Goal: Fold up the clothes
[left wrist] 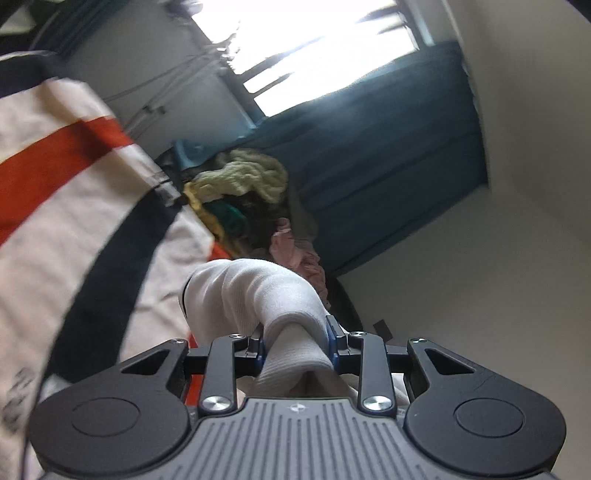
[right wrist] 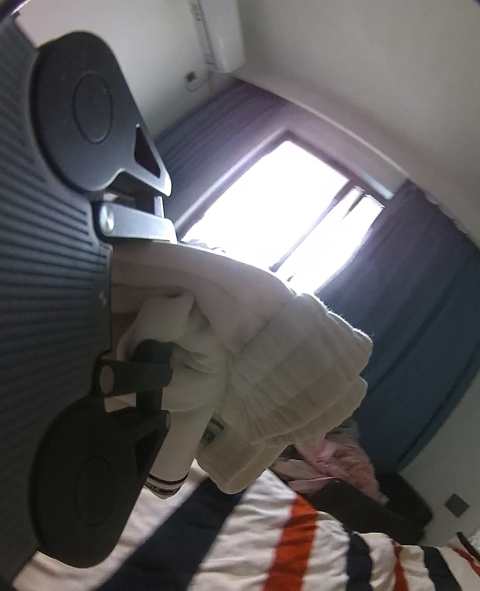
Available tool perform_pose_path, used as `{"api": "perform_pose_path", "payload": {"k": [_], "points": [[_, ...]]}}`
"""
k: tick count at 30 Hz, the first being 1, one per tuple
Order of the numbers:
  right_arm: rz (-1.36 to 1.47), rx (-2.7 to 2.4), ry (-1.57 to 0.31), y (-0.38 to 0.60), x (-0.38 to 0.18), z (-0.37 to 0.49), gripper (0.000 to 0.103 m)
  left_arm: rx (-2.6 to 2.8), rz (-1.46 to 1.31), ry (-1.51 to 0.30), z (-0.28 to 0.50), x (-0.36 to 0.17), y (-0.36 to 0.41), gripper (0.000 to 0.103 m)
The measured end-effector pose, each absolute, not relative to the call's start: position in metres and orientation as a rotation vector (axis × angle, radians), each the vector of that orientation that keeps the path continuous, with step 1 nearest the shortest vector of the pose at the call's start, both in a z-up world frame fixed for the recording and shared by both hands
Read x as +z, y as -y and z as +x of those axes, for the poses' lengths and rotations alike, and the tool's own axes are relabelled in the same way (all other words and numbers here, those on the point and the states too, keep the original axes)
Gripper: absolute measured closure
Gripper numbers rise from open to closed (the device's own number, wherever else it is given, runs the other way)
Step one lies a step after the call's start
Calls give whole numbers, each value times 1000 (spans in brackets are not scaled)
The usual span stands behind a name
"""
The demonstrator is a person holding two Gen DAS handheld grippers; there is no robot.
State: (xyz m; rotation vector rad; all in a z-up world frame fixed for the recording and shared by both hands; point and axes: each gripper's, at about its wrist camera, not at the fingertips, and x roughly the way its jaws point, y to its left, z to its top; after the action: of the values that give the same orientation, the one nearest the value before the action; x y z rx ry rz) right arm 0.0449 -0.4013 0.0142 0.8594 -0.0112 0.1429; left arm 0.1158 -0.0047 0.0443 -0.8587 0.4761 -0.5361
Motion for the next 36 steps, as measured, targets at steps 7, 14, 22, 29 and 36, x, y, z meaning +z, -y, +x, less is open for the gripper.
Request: {"api": "perform_pose_path", "payload": {"k": [7,14,22,29,36], "points": [[998,38,51,473,-1,94,72,-568,-749,-540,208,55,106,72],[1040,-12,120,544,-31,131,72,-684,-700,-516,281,36,195,72],[1081,-150,202,591,-86,141,72,-752,-586,-588,327,-28,272,72],[1051,-256,-61,584,-123,127,71,-740,-437,-690,325,-84,283,69],[1231,-336,-292,548,-199,82,65,-614,-354,-745,276,-141,253,52]]}}
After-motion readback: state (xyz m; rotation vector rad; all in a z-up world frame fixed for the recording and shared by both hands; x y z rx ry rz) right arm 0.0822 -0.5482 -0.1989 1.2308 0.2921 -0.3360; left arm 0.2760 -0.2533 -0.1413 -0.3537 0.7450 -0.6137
